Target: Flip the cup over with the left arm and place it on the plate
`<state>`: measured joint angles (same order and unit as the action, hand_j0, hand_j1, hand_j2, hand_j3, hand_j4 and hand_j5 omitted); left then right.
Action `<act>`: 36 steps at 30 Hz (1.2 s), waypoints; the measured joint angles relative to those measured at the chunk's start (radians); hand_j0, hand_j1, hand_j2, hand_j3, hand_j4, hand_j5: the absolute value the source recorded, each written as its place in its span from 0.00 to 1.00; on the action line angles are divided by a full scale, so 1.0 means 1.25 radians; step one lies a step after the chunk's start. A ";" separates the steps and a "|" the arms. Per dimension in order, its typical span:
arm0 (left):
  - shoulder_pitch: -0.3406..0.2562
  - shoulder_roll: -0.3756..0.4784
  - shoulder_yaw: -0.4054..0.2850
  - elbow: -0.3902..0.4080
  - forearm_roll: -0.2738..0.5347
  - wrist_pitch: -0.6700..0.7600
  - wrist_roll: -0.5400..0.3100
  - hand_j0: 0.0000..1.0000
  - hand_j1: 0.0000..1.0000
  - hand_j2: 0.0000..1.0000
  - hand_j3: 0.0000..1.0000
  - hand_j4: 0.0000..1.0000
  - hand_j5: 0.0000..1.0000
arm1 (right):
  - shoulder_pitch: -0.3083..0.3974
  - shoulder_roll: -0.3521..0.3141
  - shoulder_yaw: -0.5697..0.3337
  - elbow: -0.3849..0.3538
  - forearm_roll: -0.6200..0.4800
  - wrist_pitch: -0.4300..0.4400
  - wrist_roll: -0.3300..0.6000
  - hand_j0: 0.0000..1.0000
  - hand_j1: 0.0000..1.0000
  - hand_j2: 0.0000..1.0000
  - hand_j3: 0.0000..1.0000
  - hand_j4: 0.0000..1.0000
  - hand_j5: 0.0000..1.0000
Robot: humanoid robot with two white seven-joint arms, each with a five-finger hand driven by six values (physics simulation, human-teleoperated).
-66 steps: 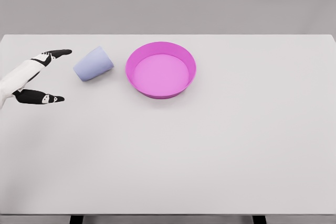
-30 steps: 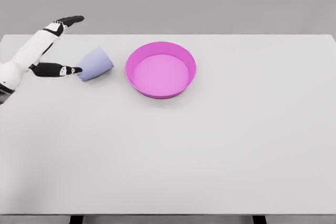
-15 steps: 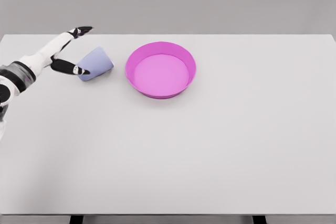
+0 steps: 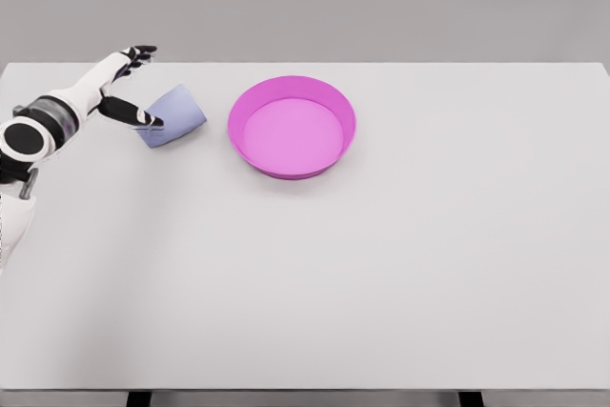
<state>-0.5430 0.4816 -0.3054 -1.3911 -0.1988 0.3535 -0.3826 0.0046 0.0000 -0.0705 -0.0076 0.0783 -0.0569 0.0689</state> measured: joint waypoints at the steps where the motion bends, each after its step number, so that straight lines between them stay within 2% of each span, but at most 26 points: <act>1: -0.004 0.000 -0.008 0.001 -0.011 0.001 0.000 1.00 1.00 1.00 1.00 1.00 1.00 | 0.000 0.000 0.000 0.000 0.000 0.000 0.000 1.00 1.00 1.00 1.00 1.00 1.00; 3: -0.027 -0.001 -0.027 0.001 -0.025 0.001 0.000 1.00 1.00 1.00 1.00 1.00 1.00 | 0.000 0.000 0.000 0.000 0.000 0.000 0.000 1.00 1.00 1.00 1.00 1.00 1.00; 6: -0.032 -0.002 -0.052 0.002 -0.033 0.002 -0.001 1.00 1.00 1.00 1.00 1.00 1.00 | 0.000 0.000 0.000 0.000 0.000 0.000 0.000 1.00 1.00 1.00 1.00 1.00 1.00; 8: -0.064 -0.001 -0.078 0.011 -0.035 0.007 -0.002 1.00 1.00 1.00 1.00 1.00 1.00 | 0.000 0.000 0.000 0.000 0.000 0.000 0.000 1.00 1.00 1.00 1.00 1.00 1.00; 14: -0.070 -0.002 -0.130 0.051 -0.035 0.047 -0.003 1.00 1.00 1.00 1.00 1.00 1.00 | 0.000 0.000 0.000 0.000 0.000 0.000 0.000 1.00 1.00 1.00 1.00 1.00 1.00; 27: -0.103 -0.044 -0.157 0.143 -0.037 0.064 -0.002 1.00 1.00 1.00 1.00 1.00 1.00 | 0.000 0.000 0.000 0.000 0.000 0.000 0.000 1.00 1.00 1.00 1.00 1.00 1.00; 36: -0.110 -0.054 -0.159 0.167 -0.038 0.063 -0.002 1.00 1.00 1.00 1.00 1.00 1.00 | 0.000 0.000 0.000 0.000 0.000 0.000 0.000 1.00 1.00 1.00 1.00 1.00 1.00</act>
<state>-0.6811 0.4140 -0.5048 -1.1819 -0.2461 0.4325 -0.3846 0.0046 0.0000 -0.0705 -0.0077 0.0783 -0.0569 0.0689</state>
